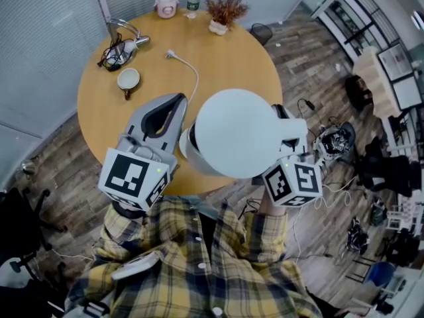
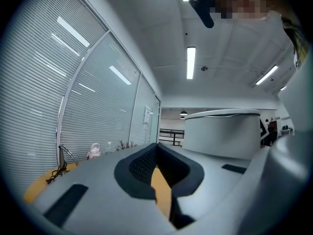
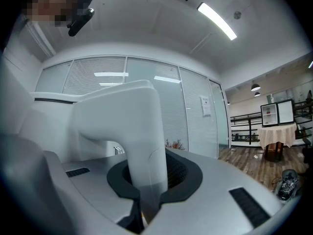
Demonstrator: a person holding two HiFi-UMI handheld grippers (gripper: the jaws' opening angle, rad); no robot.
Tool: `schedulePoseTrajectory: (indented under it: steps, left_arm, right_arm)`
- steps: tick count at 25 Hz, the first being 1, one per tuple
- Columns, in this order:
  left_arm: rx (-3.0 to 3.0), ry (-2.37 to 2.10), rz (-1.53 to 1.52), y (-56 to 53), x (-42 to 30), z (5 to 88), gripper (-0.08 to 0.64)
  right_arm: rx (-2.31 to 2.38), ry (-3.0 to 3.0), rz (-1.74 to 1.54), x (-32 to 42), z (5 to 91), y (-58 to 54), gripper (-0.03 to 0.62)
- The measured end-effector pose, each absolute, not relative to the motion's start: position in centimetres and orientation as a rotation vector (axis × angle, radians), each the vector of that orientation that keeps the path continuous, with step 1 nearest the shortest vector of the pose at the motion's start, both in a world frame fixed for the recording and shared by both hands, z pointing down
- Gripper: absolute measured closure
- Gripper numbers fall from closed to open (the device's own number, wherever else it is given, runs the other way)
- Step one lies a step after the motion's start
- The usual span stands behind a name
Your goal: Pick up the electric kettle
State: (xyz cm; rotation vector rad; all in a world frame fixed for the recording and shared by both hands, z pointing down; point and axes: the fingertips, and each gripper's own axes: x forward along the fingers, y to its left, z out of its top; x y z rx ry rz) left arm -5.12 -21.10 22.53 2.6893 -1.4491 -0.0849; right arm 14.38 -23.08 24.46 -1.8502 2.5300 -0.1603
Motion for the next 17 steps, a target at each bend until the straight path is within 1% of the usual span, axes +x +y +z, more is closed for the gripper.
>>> schedulePoseTrajectory:
  steps: [17]
  left_arm:
    - [2.69,-1.445,-0.077,-21.08,-5.23,23.02,0.557]
  right_arm:
    - [-1.874,2.518,-0.162,14.83,24.74,-22.63,0.538]
